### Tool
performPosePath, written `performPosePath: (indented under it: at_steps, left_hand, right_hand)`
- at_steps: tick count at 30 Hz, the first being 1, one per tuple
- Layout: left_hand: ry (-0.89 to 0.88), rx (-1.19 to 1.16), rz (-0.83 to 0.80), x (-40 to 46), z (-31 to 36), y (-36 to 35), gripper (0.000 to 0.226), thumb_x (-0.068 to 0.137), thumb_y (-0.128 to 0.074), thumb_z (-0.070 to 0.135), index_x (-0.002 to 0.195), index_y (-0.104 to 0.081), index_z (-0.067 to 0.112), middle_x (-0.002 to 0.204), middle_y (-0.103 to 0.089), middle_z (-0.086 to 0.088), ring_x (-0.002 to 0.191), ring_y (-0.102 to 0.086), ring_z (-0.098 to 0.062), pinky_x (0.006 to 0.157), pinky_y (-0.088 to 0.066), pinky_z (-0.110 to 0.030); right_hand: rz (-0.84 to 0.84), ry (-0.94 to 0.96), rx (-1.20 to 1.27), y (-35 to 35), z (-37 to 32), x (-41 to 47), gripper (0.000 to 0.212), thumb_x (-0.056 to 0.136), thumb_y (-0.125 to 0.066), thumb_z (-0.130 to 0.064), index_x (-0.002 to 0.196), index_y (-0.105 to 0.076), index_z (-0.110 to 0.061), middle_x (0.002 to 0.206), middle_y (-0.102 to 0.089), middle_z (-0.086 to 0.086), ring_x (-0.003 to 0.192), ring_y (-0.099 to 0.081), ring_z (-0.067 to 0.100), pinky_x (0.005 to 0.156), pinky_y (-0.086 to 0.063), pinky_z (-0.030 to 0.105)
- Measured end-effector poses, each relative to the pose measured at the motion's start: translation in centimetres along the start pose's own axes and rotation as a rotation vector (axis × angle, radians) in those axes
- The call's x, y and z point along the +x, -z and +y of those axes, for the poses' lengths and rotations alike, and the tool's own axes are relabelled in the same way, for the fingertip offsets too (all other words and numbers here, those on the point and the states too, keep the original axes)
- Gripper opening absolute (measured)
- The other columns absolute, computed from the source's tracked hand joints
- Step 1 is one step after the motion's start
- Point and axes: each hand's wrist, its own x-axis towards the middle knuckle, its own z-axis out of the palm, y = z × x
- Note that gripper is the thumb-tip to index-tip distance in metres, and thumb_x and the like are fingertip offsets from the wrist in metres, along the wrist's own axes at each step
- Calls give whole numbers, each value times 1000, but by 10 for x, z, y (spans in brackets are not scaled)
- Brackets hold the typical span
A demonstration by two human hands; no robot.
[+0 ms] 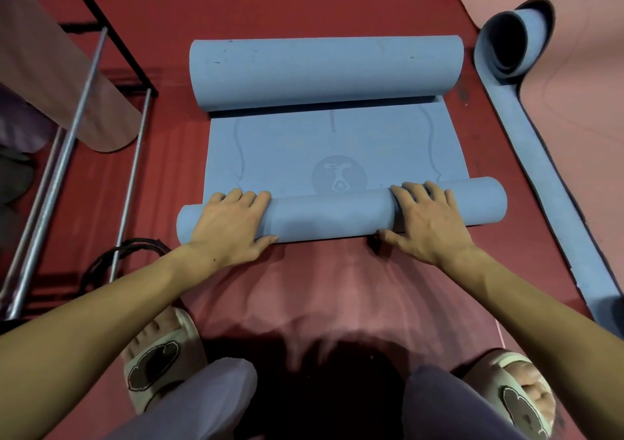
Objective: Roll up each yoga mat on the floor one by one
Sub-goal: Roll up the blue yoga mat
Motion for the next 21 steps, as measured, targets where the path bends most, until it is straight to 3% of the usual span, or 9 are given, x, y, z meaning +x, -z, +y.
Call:
performPosePath:
  at_steps: [2, 5, 8, 12, 15, 21]
  left_hand:
    - [20, -35, 7, 0, -1, 0, 72, 85, -55, 72, 135, -52, 20, 117, -67, -2, 101, -60, -30, 83, -48, -47]
    - [57, -26, -7, 1, 0, -2, 72, 87, -55, 71, 140, -54, 22, 139, -58, -10, 114, -58, -35, 97, -45, -54]
    - [85, -34, -29, 1, -2, -4, 79, 88, -43, 75, 151, -45, 27, 138, -56, -10, 120, -56, -35, 106, -39, -61]
    - [59, -46, -135, 2, -15, -10, 102, 79, -69, 75, 161, -22, 36, 148, -49, 0, 129, -53, -30, 113, -35, -61]
    - [49, -63, -120, 5, -19, -13, 104, 76, -80, 66, 159, -25, 37, 144, -53, 3, 125, -57, -28, 110, -39, -54]
    - [31, -162, -174, 11, -28, -7, 95, 72, -80, 68, 151, -33, 43, 133, -60, 9, 118, -61, -23, 95, -47, -47]
  right_hand:
    - [-1, 7, -13, -1, 2, 2, 88, 77, -56, -78, 136, -47, -14, 141, -56, 5, 129, -47, 41, 104, -40, 61]
    - [-19, 20, -39, 0, 3, 6, 84, 79, -67, -68, 137, -46, -12, 148, -52, 6, 138, -41, 45, 109, -36, 64]
    - [-19, 16, -108, 0, 2, 9, 94, 72, -78, -63, 142, -47, -8, 153, -46, 12, 139, -37, 52, 108, -33, 68]
    - [2, 27, -149, -2, 6, 12, 103, 67, -84, -66, 145, -43, -12, 143, -49, 12, 127, -44, 47, 107, -36, 63]
    - [51, 37, -176, 0, 8, 14, 95, 69, -84, -64, 141, -47, -15, 133, -56, 8, 116, -51, 40, 99, -41, 59]
    - [9, 53, -195, 8, 8, 18, 92, 68, -84, -67, 137, -51, -16, 122, -63, 7, 103, -59, 37, 85, -48, 52]
